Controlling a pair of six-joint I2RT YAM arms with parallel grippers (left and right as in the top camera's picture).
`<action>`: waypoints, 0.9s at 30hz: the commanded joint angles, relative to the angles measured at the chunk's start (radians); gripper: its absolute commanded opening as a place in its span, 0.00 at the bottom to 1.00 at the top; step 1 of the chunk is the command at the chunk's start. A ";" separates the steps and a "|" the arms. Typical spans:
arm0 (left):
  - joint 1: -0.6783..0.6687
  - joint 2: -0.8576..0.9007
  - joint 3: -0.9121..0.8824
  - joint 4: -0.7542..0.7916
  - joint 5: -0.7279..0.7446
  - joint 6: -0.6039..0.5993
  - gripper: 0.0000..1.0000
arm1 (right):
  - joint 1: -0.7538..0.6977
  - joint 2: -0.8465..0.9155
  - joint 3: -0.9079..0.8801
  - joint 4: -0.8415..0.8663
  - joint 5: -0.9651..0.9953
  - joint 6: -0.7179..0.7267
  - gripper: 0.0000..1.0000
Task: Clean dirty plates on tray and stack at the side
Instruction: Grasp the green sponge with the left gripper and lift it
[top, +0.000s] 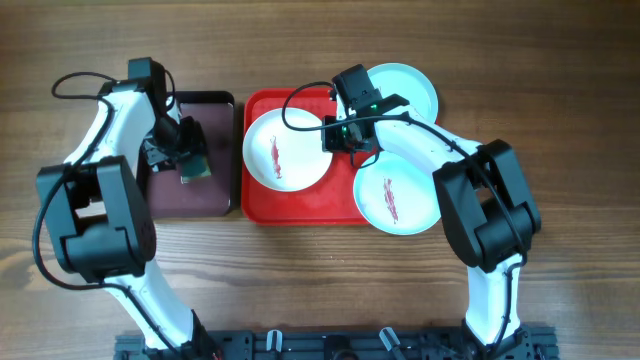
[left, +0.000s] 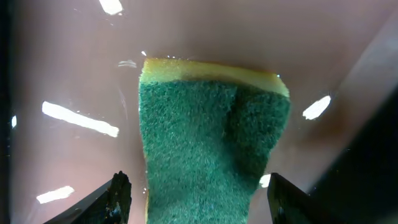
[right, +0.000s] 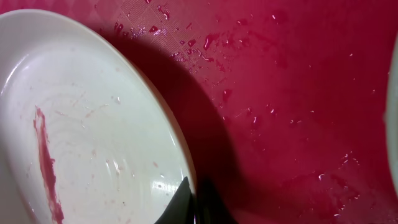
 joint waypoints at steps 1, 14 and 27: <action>0.000 0.027 0.011 0.008 0.023 0.016 0.69 | 0.001 0.039 -0.003 0.002 0.032 0.014 0.05; 0.000 0.041 0.011 0.061 0.019 0.011 0.04 | 0.001 0.039 -0.003 0.002 0.032 0.014 0.06; 0.000 -0.014 0.128 -0.059 0.023 0.017 0.04 | 0.001 0.039 -0.003 0.005 0.032 0.014 0.05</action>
